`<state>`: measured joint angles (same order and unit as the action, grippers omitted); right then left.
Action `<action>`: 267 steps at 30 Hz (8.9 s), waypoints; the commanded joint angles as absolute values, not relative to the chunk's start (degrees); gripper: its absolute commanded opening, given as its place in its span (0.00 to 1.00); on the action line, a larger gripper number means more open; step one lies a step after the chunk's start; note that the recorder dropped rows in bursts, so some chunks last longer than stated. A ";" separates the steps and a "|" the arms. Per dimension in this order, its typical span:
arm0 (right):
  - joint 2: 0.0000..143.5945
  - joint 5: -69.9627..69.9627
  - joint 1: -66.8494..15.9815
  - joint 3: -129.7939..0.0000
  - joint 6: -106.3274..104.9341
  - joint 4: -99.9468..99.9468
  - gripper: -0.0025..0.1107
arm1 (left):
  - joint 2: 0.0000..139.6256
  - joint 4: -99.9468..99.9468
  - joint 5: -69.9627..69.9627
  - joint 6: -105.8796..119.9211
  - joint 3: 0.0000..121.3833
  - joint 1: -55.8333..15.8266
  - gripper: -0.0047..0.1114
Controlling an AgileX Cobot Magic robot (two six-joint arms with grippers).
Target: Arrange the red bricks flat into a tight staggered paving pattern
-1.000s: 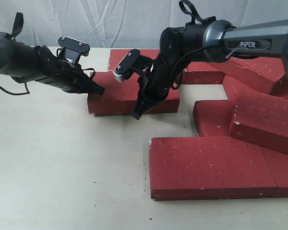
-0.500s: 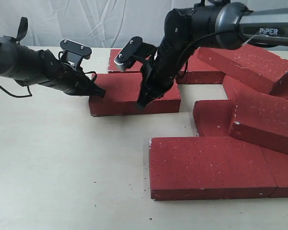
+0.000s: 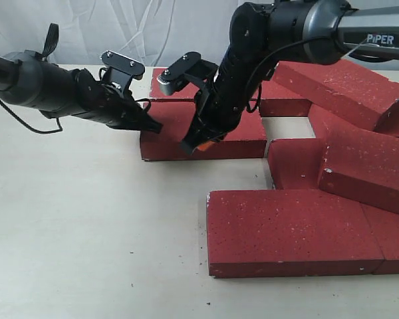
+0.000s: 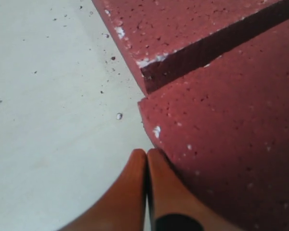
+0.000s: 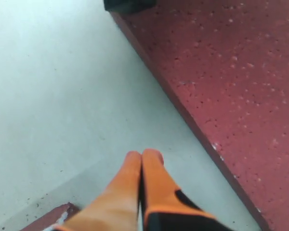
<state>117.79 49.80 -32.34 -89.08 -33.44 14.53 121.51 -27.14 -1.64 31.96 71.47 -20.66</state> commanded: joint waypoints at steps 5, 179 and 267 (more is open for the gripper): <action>119.72 50.12 -31.99 -88.88 -33.56 14.45 0.01 | 122.03 -25.66 -2.83 32.09 72.05 -20.51 0.04; 100.16 32.30 -28.04 -67.13 -13.09 -18.94 0.01 | 133.12 -24.99 -15.84 31.97 90.16 -34.15 0.04; 103.22 46.58 35.37 -60.32 -10.64 0.00 0.01 | 127.36 -46.09 -22.18 57.64 95.70 -49.03 0.04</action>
<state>103.69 46.96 35.17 -60.49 -10.27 -0.60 126.39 -45.19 -23.14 57.56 94.19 -47.76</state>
